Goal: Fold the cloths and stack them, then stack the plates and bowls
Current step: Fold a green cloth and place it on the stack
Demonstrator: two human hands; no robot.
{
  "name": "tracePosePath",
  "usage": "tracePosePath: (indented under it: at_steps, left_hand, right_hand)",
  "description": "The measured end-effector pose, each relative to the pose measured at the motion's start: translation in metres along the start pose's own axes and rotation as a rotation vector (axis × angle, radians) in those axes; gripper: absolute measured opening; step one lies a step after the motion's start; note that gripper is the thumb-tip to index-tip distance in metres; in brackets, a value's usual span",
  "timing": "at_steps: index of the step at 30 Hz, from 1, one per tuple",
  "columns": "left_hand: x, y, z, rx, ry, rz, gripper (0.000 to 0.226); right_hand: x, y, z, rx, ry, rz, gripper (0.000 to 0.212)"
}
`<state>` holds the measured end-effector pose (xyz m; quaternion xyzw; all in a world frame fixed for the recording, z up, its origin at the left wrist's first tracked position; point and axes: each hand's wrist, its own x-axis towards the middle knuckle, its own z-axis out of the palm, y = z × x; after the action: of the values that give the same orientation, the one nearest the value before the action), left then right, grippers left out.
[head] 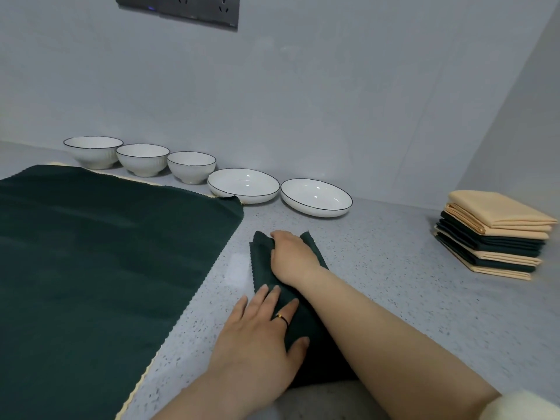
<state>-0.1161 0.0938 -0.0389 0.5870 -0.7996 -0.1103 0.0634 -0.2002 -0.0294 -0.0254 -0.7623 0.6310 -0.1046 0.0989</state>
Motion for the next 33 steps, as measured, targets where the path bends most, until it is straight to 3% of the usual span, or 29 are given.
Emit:
tracePosePath:
  at_steps: [10,13,18,27,29,33]
  left_hand:
    - [-0.005,0.001,0.001,0.061,-0.099,0.104,0.056]
    - [-0.006,0.003,-0.001,0.062,-0.114,0.107,0.056]
    - [-0.008,0.003,-0.002,0.074,-0.138,0.118,0.057]
    - [-0.034,0.008,-0.007,0.113,-0.151,0.201,0.058]
    - [-0.047,0.009,-0.01,0.129,-0.147,0.247,0.059]
    - [-0.066,-0.001,-0.019,0.032,-0.204,0.297,0.079]
  right_hand:
    - [-0.042,0.058,-0.016,-0.152,-0.14,0.128,0.06]
    - [-0.047,0.059,-0.016,-0.148,-0.025,0.127,0.058]
    - [-0.084,0.052,-0.02,-0.208,0.136,-0.039,0.055]
    - [-0.179,0.068,-0.024,0.0,-0.097,-0.11,0.051]
    - [-0.196,0.067,-0.026,0.007,-0.139,-0.127,0.063]
    - [-0.226,0.065,-0.03,-0.005,-0.229,-0.161,0.12]
